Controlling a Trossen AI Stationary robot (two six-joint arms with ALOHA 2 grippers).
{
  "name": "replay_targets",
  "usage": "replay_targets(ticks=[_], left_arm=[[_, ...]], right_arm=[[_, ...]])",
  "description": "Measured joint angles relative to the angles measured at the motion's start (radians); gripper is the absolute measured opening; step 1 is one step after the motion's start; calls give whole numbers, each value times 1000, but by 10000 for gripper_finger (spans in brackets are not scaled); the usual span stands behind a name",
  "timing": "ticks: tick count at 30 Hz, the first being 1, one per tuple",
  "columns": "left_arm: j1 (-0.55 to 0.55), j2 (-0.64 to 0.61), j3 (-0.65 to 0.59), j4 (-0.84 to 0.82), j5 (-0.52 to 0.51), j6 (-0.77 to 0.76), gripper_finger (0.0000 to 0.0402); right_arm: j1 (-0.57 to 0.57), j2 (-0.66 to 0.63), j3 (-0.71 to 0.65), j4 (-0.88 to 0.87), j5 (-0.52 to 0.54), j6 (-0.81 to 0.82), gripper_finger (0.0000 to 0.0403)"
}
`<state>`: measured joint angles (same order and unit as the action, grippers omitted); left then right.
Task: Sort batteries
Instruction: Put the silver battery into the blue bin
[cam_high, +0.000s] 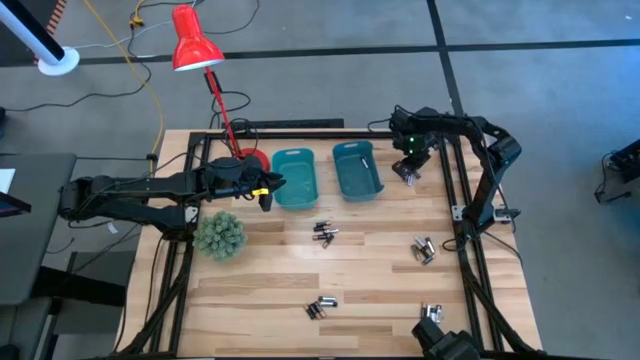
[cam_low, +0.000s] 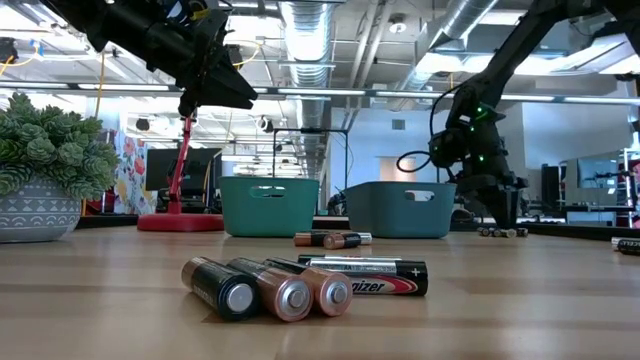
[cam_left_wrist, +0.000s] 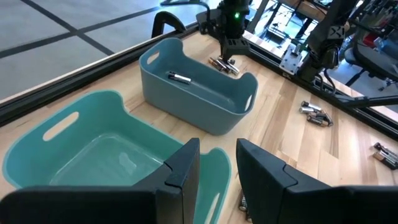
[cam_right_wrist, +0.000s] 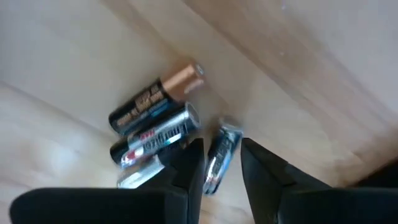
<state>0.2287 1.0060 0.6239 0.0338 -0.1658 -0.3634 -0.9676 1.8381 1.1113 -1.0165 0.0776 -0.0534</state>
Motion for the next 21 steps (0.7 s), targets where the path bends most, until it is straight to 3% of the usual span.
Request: replay_targets(ticks=[7, 15, 21], left_arm=[[0, 0, 0, 0, 0, 2, 102], [0, 0, 0, 0, 0, 3, 102], [0, 0, 0, 0, 0, 3, 102]], right_arm=[[3, 23, -29, 12, -2, 46, 100], [5, 25, -30, 24, -2, 76, 13], [5, 19, -31, 18, -2, 84, 12]])
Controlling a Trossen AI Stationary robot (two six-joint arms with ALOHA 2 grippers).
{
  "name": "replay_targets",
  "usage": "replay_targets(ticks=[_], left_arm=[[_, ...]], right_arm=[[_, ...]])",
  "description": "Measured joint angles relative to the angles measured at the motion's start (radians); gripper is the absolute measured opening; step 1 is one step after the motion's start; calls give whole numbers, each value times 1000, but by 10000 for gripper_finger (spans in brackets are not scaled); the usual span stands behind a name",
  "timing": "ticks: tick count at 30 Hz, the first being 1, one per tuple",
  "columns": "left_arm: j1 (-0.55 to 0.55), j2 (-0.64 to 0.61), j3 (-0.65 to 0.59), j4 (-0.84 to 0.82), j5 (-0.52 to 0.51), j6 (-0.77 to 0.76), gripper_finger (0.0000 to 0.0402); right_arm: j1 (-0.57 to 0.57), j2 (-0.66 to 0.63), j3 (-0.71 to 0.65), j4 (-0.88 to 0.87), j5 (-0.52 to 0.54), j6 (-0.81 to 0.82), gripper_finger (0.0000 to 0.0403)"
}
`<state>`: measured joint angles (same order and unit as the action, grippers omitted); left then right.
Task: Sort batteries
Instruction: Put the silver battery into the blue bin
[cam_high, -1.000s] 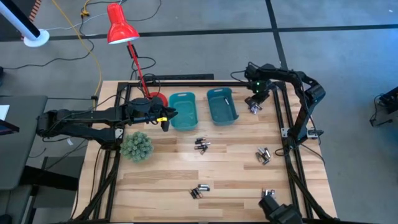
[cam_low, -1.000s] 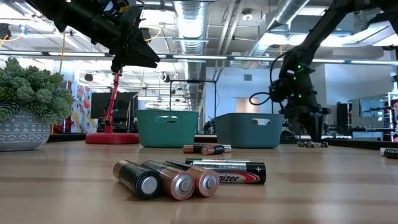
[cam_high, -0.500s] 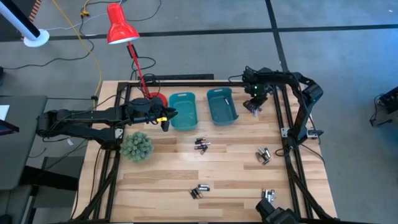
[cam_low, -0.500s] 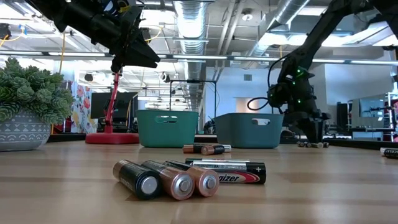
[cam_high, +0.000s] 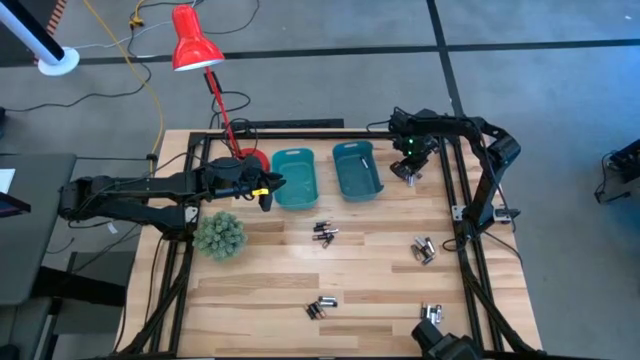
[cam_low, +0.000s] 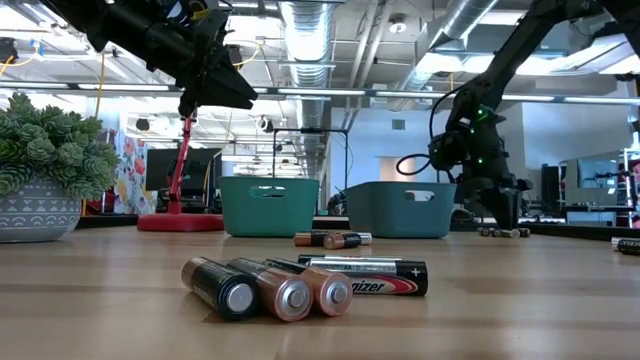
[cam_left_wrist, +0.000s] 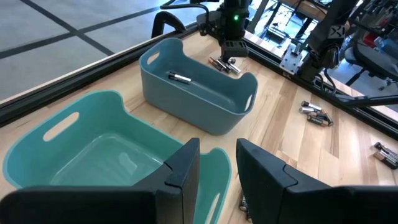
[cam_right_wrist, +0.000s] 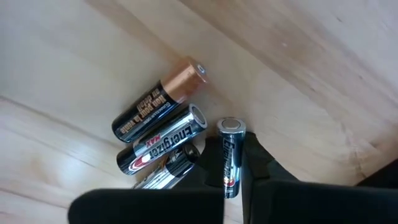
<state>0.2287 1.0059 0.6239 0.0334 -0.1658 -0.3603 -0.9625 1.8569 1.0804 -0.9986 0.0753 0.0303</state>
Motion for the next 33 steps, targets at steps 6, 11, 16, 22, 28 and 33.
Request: replay_targets(ticks=[6, 11, 16, 22, 28, 33], left_arm=[[0, 0, 0, 0, 0, 0, 102], [0, 0, 0, -1, 0, 0, 102], [0, 0, 0, 0, 0, 1, 102], [0, 0, 0, -1, 0, 1, 102], [0, 0, 0, -1, 0, 1, 102], [0, 0, 0, -1, 0, 1, 102]], right_arm=[[-1, -76, -11, -34, -2, 19, 11], [6, -203, -6, -48, -1, 54, 11], [63, -302, 46, -63, -1, 123, 11], [205, -304, 187, -54, -48, 156, 11], [350, -201, 327, 25, -52, 153, 11], [417, -67, 405, 47, -83, 145, 11]])
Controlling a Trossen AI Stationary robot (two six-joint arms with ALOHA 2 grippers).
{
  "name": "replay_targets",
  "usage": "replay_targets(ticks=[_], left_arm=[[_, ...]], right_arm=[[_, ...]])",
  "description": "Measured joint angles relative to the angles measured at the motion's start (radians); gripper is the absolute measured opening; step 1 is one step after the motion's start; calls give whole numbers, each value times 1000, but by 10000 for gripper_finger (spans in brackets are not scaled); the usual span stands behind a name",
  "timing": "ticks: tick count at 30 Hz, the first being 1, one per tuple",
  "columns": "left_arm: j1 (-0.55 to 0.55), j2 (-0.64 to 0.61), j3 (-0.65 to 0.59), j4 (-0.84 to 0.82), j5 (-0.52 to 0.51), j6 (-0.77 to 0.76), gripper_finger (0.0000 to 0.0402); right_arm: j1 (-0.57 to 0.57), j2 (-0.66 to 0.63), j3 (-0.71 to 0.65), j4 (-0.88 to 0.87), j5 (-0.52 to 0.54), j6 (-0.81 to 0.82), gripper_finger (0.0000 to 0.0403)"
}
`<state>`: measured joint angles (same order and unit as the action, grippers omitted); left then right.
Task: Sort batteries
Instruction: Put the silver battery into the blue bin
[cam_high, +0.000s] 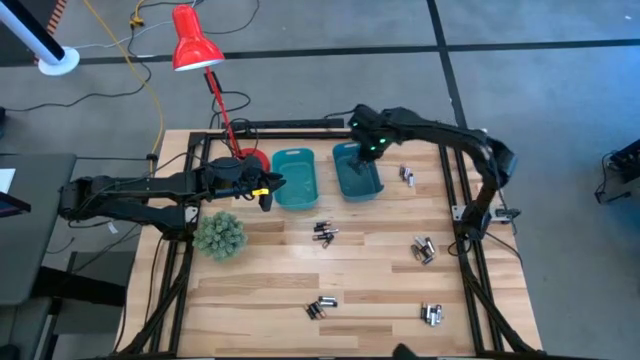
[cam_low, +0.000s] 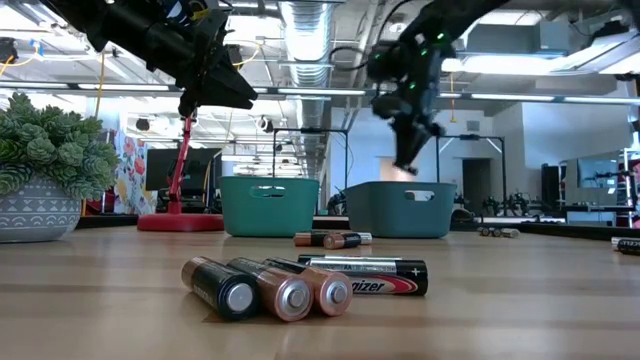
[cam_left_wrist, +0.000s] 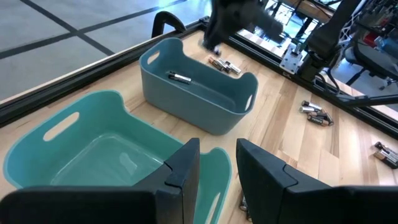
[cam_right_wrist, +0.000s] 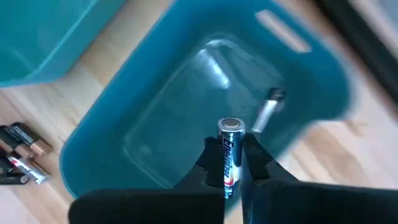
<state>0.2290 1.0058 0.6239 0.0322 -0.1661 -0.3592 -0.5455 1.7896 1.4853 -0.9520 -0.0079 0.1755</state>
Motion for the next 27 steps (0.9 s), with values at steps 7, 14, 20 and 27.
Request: replay_targets(ticks=[7, 14, 20, 27], left_arm=[[0, 0, 0, 0, 0, 0, 102], [0, 0, 0, 0, 8, -41, 102], [0, 0, 0, 0, 9, -43, 102], [0, 5, 0, -1, 11, -31, 110]], right_arm=[[13, 151, 8, 15, -15, 1, 26], [15, 232, 8, 21, -17, 24, 66], [18, 245, 8, 28, -18, 37, 71], [22, 218, 8, 55, -20, 61, 73]])
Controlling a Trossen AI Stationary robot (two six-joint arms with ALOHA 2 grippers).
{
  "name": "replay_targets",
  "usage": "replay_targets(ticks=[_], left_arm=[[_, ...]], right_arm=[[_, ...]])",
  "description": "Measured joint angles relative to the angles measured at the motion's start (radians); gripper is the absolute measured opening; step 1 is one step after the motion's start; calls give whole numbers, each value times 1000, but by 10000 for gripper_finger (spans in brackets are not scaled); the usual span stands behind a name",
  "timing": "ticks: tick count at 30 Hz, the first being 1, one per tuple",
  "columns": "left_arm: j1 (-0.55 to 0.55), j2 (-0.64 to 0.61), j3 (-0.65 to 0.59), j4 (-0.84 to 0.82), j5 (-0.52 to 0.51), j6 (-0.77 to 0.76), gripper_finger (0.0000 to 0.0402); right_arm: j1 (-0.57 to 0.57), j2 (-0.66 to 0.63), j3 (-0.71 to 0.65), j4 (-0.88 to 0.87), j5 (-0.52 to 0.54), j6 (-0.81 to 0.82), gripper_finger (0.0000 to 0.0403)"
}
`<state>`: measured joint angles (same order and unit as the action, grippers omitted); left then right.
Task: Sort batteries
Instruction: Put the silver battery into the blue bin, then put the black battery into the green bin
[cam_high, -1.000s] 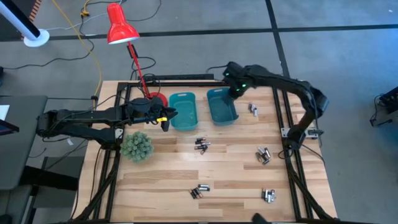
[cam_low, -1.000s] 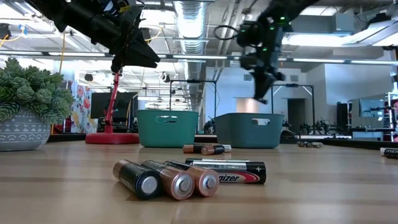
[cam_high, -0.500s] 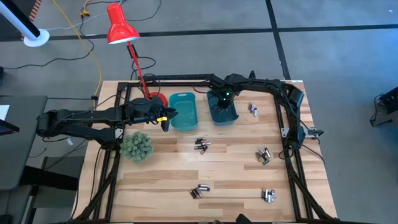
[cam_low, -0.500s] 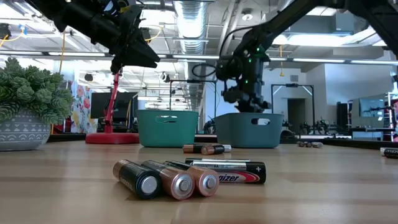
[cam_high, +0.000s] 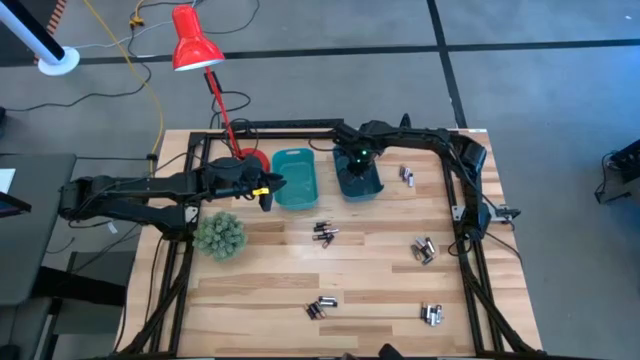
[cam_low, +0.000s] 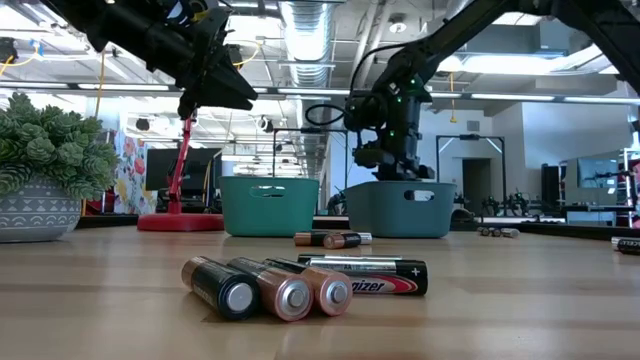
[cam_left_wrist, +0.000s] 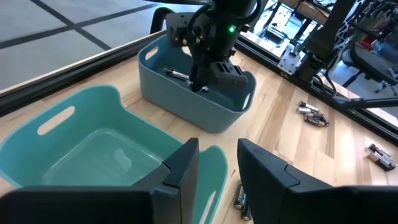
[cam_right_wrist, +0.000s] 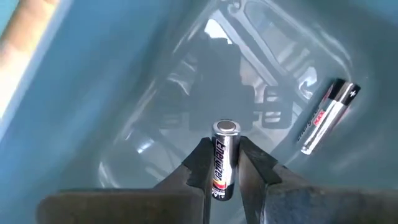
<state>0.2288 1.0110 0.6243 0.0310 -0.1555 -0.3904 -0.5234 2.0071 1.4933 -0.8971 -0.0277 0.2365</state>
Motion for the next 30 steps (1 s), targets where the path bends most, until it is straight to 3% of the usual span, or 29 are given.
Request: replay_targets(ticks=[5, 10, 18, 24, 30], left_arm=[[0, 4, 0, -22, 1, 0, 140], [0, 5, 0, -50, 0, 3, 173], [0, 4, 0, -49, -18, 114, 175], [0, 4, 0, -49, -18, 179, 175], [0, 4, 0, -49, -17, 241, 175]], right_arm=[[-3, 0, 0, -3, 0, 3, 81], [-3, 0, 0, 0, 0, 3, 121], [-10, 0, 14, -28, 0, 27, 191], [-10, -25, 73, -101, 0, 28, 196], [14, -159, 76, -95, 0, 34, 190]])
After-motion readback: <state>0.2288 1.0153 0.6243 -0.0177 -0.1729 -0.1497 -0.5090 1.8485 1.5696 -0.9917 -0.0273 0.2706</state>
